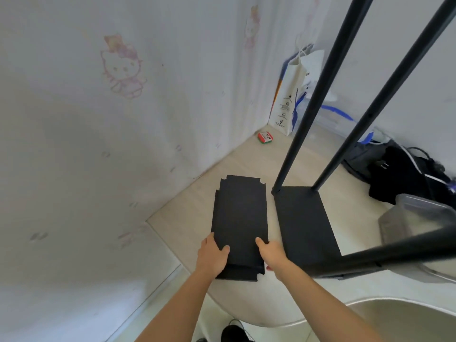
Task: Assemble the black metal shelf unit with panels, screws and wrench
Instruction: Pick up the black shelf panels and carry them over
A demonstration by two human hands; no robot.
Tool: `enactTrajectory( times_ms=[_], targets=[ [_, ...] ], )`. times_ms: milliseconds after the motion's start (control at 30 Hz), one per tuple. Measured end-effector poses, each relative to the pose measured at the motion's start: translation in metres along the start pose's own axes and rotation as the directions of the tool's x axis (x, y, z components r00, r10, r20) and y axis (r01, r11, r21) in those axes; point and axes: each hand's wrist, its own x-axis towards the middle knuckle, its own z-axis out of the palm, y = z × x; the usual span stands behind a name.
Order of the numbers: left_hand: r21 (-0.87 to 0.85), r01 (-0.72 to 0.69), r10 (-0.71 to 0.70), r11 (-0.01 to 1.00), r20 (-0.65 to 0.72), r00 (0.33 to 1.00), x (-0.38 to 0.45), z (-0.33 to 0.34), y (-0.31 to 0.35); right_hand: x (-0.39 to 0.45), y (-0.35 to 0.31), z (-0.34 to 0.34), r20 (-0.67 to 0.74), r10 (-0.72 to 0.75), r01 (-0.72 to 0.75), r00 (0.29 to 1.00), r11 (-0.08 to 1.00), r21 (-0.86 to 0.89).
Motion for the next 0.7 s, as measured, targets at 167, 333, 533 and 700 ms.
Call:
enactTrajectory(
  times_ms=[167,333,533,700],
  targets=[
    [-0.064,0.025,-0.024,0.998,0.014,1.000,-0.009,-0.002,-0.007,-0.010,0.014,0.008,-0.010,0.031,-0.030,0.999,0.998,0.051],
    [-0.220,0.080,-0.070,0.972,0.051,0.996,-0.015,-0.007,-0.016,-0.018,0.020,0.016,-0.015,0.058,-0.055,0.998,0.989,0.138],
    [-0.445,0.142,-0.140,0.884,0.038,0.989,-0.018,-0.014,-0.018,-0.030,0.027,0.019,0.056,0.058,-0.071,0.997,0.959,0.275],
    [-0.492,0.126,-0.165,0.862,-0.036,0.986,-0.022,-0.020,-0.020,-0.035,0.035,0.019,0.083,0.042,-0.068,0.996,0.936,0.346]
  ],
)
